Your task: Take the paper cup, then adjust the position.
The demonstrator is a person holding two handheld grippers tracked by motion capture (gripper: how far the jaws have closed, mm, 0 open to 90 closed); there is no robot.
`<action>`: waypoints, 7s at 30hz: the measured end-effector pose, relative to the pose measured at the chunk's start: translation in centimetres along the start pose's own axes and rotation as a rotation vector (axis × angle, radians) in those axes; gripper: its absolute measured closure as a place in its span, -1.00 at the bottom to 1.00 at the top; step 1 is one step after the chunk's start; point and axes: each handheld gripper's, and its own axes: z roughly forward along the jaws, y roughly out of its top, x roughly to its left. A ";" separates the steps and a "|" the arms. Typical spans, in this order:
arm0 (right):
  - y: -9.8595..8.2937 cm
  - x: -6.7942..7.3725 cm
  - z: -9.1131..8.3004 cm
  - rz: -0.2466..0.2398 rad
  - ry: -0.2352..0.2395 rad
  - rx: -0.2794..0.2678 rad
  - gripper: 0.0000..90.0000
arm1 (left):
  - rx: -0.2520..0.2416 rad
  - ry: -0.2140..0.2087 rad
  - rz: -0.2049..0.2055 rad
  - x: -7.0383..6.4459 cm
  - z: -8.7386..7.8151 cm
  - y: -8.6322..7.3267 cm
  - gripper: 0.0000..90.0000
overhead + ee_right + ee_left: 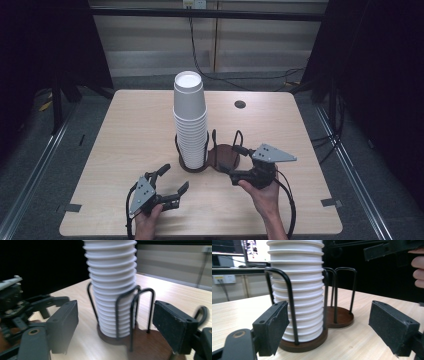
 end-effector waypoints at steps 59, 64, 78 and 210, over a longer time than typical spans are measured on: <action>17.3 -0.6 5.7 -0.180 0.180 0.197 -0.68 | -0.003 -0.013 0.002 0.1 0.0 0.0 -0.64; 18.5 -0.5 6.3 -0.197 0.189 0.207 -0.68 | -0.004 -0.014 0.002 0.1 0.0 0.0 -0.64; 20.9 -1.0 8.1 -0.218 0.187 0.248 -0.68 | -0.003 -0.024 -0.001 0.1 0.0 0.0 -0.64; 19.9 -3.3 -0.7 -0.075 0.221 -0.168 -0.52 | -0.001 -0.015 0.000 0.1 0.0 0.0 -0.65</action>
